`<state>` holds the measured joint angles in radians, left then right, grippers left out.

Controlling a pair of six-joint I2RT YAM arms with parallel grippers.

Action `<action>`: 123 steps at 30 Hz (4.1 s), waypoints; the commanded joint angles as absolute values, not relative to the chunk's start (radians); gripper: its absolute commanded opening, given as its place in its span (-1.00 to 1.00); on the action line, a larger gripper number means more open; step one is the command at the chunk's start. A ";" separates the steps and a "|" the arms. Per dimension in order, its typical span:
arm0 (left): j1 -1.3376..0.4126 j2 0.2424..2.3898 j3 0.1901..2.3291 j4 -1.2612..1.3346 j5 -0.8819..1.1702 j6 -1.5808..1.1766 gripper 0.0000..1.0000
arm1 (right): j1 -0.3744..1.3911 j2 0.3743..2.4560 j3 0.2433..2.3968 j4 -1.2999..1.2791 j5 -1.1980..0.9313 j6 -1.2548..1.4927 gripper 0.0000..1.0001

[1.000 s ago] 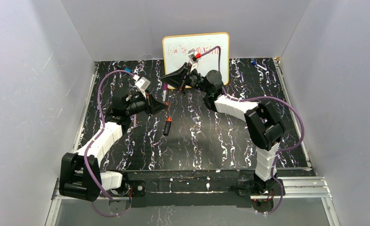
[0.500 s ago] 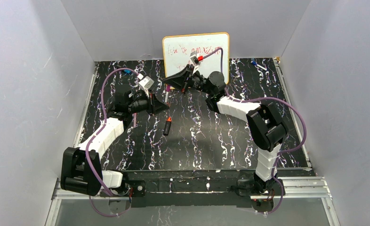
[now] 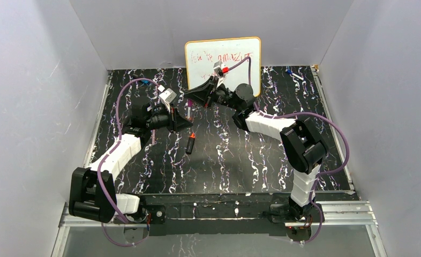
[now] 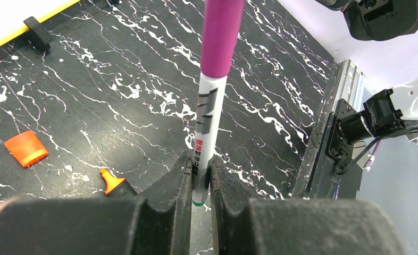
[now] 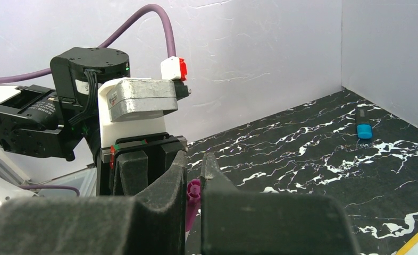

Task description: Insert the pens into the pen caps

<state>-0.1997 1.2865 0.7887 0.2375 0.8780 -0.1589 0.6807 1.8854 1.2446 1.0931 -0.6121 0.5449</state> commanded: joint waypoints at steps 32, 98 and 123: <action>-0.187 1.253 0.908 0.308 0.818 -0.119 -1.00 | 0.767 1.879 1.154 0.969 -0.779 0.523 -0.97; -0.161 1.117 0.863 0.143 0.775 -0.044 -1.00 | 0.748 2.095 1.450 0.927 -0.896 0.622 -0.97; -0.161 1.284 0.791 -0.049 0.512 -0.086 -1.00 | 0.538 1.989 1.342 1.248 -0.817 0.850 0.75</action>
